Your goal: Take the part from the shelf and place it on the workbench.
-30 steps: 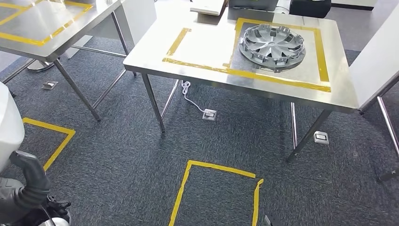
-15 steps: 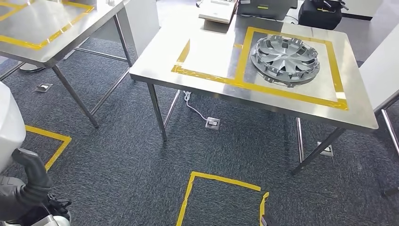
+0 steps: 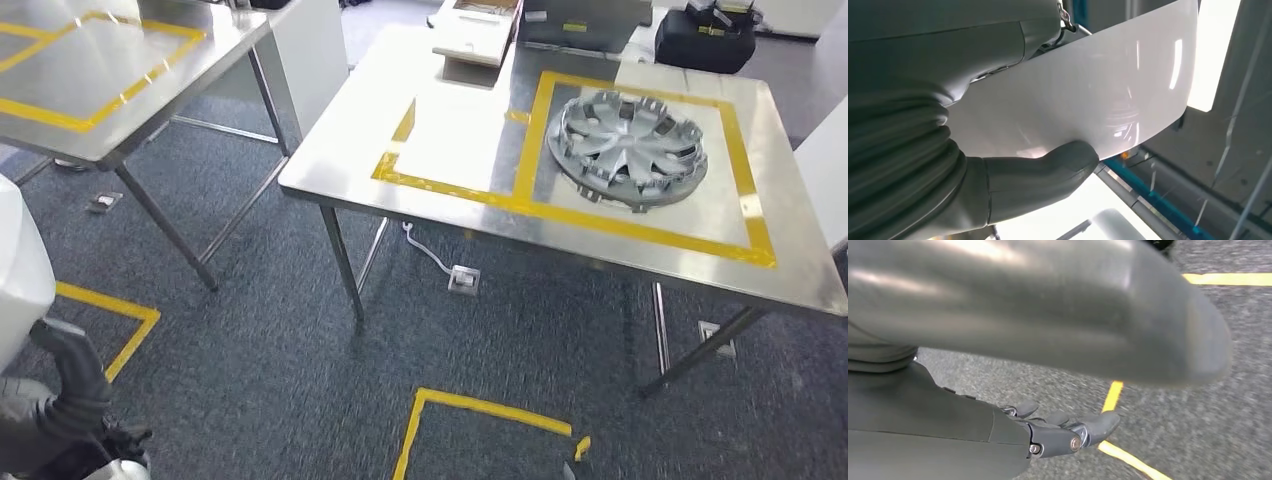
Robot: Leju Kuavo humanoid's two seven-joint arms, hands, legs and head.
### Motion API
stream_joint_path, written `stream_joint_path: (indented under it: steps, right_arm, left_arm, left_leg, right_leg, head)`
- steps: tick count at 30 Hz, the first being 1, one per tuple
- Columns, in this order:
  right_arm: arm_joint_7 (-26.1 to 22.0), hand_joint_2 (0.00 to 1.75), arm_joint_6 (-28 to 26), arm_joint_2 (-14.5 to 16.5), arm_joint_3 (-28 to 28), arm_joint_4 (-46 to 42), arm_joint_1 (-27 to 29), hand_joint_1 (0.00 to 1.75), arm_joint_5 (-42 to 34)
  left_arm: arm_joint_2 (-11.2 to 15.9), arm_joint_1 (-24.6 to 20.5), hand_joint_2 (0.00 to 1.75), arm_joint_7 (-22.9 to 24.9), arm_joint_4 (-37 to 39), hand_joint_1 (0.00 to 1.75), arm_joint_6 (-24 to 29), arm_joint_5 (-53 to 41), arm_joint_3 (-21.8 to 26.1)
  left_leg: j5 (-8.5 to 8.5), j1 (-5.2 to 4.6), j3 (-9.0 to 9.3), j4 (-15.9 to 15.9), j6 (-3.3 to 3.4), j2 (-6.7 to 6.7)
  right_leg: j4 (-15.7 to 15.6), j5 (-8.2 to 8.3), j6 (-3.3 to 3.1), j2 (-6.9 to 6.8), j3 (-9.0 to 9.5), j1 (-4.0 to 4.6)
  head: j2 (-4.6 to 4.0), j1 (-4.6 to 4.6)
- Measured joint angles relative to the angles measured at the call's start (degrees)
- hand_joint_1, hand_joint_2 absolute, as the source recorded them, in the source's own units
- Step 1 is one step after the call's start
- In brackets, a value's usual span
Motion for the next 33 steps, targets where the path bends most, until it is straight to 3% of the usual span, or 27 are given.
stream_joint_path:
  steps: [3, 4, 5, 7, 8, 9, 14, 16, 18, 19, 20, 21, 22, 24, 26, 28, 29, 31, 33]
  right_arm:
    - [0.0, 0.0, 0.3, 0.0, 0.0, 0.0, -0.1, 0.0, -0.1]
    - [0.0, 0.0, 0.5, 0.0, 0.0, 0.0, 0.0, 0.0, -0.1]
    - [0.0, 0.0, 0.7, 0.0, 0.0, 0.0, 0.0, 0.0, 0.0]
    - [0.0, 0.0, 0.9, 0.0, 0.0, 0.0, 0.2, 0.0, 0.0]
    - [0.0, 0.0, 0.9, 0.0, 0.0, 0.0, 0.2, 0.0, 0.0]
    - [0.0, 0.0, 0.9, 0.0, 0.0, 0.0, 0.1, 0.0, 0.0]
    - [0.0, 0.0, 0.9, 0.0, 0.0, 0.0, 0.1, 0.0, -0.2]
    - [0.0, 0.0, 1.0, 0.0, 0.0, 0.0, 0.0, 0.0, -0.3]
    - [0.0, 0.0, 1.0, 0.0, 0.0, 0.0, 0.0, 0.0, -0.2]
    - [0.0, 0.0, 1.0, 0.0, 0.0, 0.0, 0.1, 0.0, -0.2]
    - [0.0, 0.0, 1.0, 0.0, 0.0, 0.0, 0.1, 0.0, -0.2]
    - [0.0, 0.0, 1.0, 0.0, 0.0, 0.0, 0.2, 0.0, -0.2]
    - [0.0, 0.0, 1.0, -0.1, 0.0, 0.0, 0.2, 0.0, -0.2]
    - [0.1, 0.0, 1.0, -0.1, 0.0, 0.0, 0.0, 0.0, -0.2]
    - [0.1, 0.0, 1.0, 0.0, 0.0, 0.0, -0.1, 0.0, -0.2]
    - [0.2, 0.0, 1.0, 0.0, 0.0, 0.0, 0.0, 0.0, -0.2]
    - [0.2, 0.0, 1.0, 0.0, 0.0, 0.0, 0.0, 0.0, -0.2]
    - [0.2, 0.0, 0.9, 0.0, 0.0, 0.0, -0.1, 0.0, -0.1]
    - [0.2, 0.0, 1.0, 0.0, 0.0, 0.0, -0.2, 0.0, -0.1]
  left_arm:
    - [-0.3, 0.6, 1.75, 0.0, -1.9, 1.75, 0.0, -0.4, 0.8]
    - [-0.4, 0.8, 1.75, 0.0, -2.3, 1.75, 0.0, -0.3, 1.1]
    - [-0.5, 1.0, 1.75, 0.0, -2.7, 1.75, 0.0, -0.2, 1.4]
    - [-0.7, 1.1, 1.75, 0.1, -3.3, 1.75, 0.0, -0.1, 2.0]
    - [-0.7, 1.1, 1.75, 0.1, -3.5, 1.75, 0.0, 0.0, 2.2]
    - [-0.7, 1.2, 1.75, 0.1, -3.6, 1.75, 0.0, 0.0, 2.4]
    - [-1.0, 1.2, 1.75, 0.1, -4.1, 1.75, 0.0, 0.2, 2.7]
    - [-1.0, 1.1, 1.75, 0.1, -4.2, 1.75, 0.0, 0.2, 2.9]
    - [-1.0, 1.1, 1.75, 0.1, -4.2, 1.75, 0.0, 0.3, 2.9]
    - [-1.0, 1.1, 1.75, 0.1, -4.1, 1.75, 0.0, 0.3, 3.0]
    - [-1.0, 1.1, 1.75, 0.1, -4.1, 1.75, 0.0, 0.3, 3.0]
    - [-1.0, 1.1, 1.75, 0.1, -4.1, 1.75, 0.0, 0.4, 3.0]
    - [-1.0, 1.1, 1.75, 0.1, -4.1, 1.75, 0.0, 0.4, 3.0]
    - [-1.0, 1.1, 1.75, 0.0, -4.1, 1.75, 0.0, 0.5, 3.0]
    - [-1.0, 1.1, 1.75, 0.0, -4.1, 1.75, 0.0, 0.7, 3.1]
    - [-1.0, 1.0, 1.75, 0.0, -4.1, 1.75, 0.0, 0.8, 3.2]
    - [-1.0, 0.9, 1.75, 0.0, -4.1, 1.75, 0.0, 0.9, 3.2]
    - [-0.9, 0.8, 1.75, 0.0, -3.9, 1.75, 0.0, 1.0, 3.2]
    - [-0.8, 0.7, 1.75, 0.0, -3.6, 1.75, 0.0, 1.1, 3.2]
  left_leg:
    - [-3.88, 0.4, -6.44, 9.3, -0.82, 0.2]
    - [-4.17, 0.53, -8.02, 10.6, -1.0, 0.25]
    - [-3.0, 0.62, -8.61, 9.9, -1.1, 0.31]
    - [2.63, 0.7, -7.14, 3.4, -1.0, 0.41]
    - [4.69, 0.63, -6.13, -0.2, -0.84, 0.43]
    - [5.53, 0.53, -5.43, -2.6, -0.56, 0.44]
    - [6.96, 0.68, -4.53, -4.4, 1.13, 0.75]
    - [6.99, 0.83, -4.39, -4.6, 1.58, 1.29]
    - [6.78, 0.81, -4.38, -4.6, 1.8, 1.89]
    - [6.65, 0.81, -4.33, -4.6, 1.81, 2.21]
    - [6.5, 0.83, -4.22, -4.6, 1.74, 2.54]
    - [6.31, 0.87, -4.03, -4.6, 1.59, 2.87]
    - [6.07, 0.91, -3.78, -4.5, 1.36, 3.21]
    - [5.52, 0.69, -3.38, -4.2, 0.69, 3.81]
    - [5.15, 0.42, -3.1, -4.2, -0.01, 4.45]
    - [4.89, 0.54, -2.78, -4.3, -0.68, 4.89]
    - [4.36, 0.65, -2.92, -3.7, -1.02, 4.32]
    - [1.68, 0.84, -4.89, 0.8, -1.5, 2.36]
    - [-1.76, 0.84, -8.71, 8.5, -1.6, 1.24]
  right_leg:
    - [-0.2, -0.99, -0.33, -0.02, 1.08, -0.15]
    - [-0.2, -1.35, -0.26, -0.01, 1.43, -0.18]
    - [-0.2, -1.73, -0.14, 0.0, 1.88, -0.22]
    - [-0.1, -2.48, 0.17, 0.02, 2.94, -0.33]
    - [-0.1, -2.81, 0.39, 0.06, 3.36, -0.33]
    - [0.0, -3.08, 0.66, 0.1, 3.52, -0.32]
    - [1.4, -4.59, 2.33, 0.13, 3.09, -0.24]
    - [6.6, -7.5, 3.02, -0.05, 0.58, -0.52]
    - [14.5, -10.74, 3.51, -0.17, -3.74, -0.88]
    - [16.9, -11.08, 3.69, -0.25, -5.25, -1.06]
    - [17.1, -10.23, 3.84, -0.38, -5.71, -1.25]
    - [14.8, -8.3, 3.94, -0.63, -4.87, -1.43]
    - [10.7, -5.84, 4.02, -1.35, -3.04, -1.57]
    - [3.4, -2.89, 3.82, -3.19, 0.32, -1.43]
    - [1.1, -2.67, 3.11, -3.61, 1.18, -1.14]
    - [0.9, -2.55, 2.25, -2.52, 1.16, -1.19]
    - [0.8, -2.47, 1.86, -2.05, 1.27, -1.26]
    - [0.6, -2.38, 1.16, -1.13, 1.48, -1.45]
    - [0.6, -2.46, 0.79, -0.1, 1.51, -1.3]
  head:
    - [0.0, -0.21]
    - [0.0, -0.23]
    - [0.0, -0.22]
    - [0.0, -0.25]
    - [0.0, -0.25]
    - [0.0, -0.27]
    - [0.0, -0.14]
    - [0.0, 0.11]
    - [0.0, 0.27]
    - [0.0, 0.28]
    - [0.0, 0.31]
    - [0.0, 0.33]
    - [0.0, 0.35]
    - [0.0, 0.44]
    - [0.0, 0.5]
    - [0.0, 0.51]
    - [0.0, 0.46]
    - [0.0, 0.34]
    - [0.0, 0.28]
